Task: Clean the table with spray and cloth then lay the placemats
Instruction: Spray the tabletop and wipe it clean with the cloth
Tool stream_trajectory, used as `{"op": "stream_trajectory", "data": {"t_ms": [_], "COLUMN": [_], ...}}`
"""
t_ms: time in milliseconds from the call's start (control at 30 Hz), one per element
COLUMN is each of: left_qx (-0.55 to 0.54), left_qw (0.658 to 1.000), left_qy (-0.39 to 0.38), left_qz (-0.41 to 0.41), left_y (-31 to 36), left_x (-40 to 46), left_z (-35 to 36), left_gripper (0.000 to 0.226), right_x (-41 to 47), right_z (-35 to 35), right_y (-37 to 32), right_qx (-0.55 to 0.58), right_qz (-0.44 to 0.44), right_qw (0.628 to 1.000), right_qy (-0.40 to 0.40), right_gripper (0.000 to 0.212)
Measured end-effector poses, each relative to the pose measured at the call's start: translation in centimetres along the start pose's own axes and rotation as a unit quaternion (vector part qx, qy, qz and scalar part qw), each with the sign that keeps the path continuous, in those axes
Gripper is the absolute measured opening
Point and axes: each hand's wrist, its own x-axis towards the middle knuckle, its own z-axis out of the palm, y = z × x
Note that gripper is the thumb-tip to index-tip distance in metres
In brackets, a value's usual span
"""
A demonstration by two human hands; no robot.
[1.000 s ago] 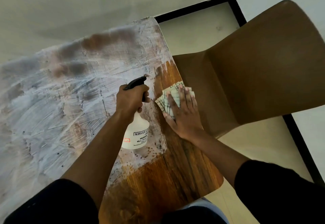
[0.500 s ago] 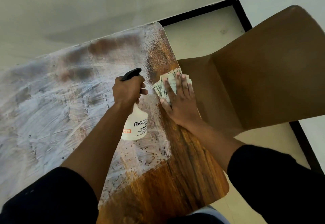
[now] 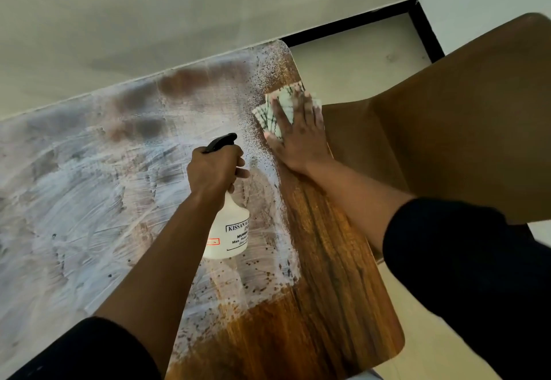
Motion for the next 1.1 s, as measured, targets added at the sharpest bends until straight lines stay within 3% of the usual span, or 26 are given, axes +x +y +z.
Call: {"op": "stream_trajectory", "data": {"t_ms": [233,400,600,700,867,1100], "left_qx": [-0.018,-0.020,-0.017,-0.013,-0.002,-0.014], "left_qw": [1.000,1.000,1.000,1.000,1.000,1.000], "left_qy": [0.024,0.009,-0.001,-0.006,0.003,0.016], "left_qz": [0.005,0.005,0.006,0.007,0.008,0.023], "left_y": [0.9,0.5,0.5,0.7,1.0,1.6], "left_x": [1.0,1.5,1.9,2.2,2.1,2.0], "left_z": [-0.5,-0.2,0.6,0.7,1.1,1.1], "left_gripper": [0.030,0.047,0.050,0.050,0.027,0.043], "right_x": [3.6,-2.6,-7.4,-5.0,2.6,4.1], "right_z": [-0.6,1.1,2.2,2.1,0.5,-0.5], "right_y": [-1.0,-0.8,-0.7,-0.6,-0.9,-1.6], "right_qx": [-0.006,0.012,0.004,0.004,-0.012,0.005], "right_qz": [0.003,-0.030,-0.032,-0.039,-0.017,-0.004], "right_qw": [1.000,0.999,0.999,0.998,0.999,0.999], "right_qy": [0.020,0.031,0.037,0.038,0.036,0.038], "right_gripper": [0.080,0.074,0.073,0.074,0.079,0.079]}}
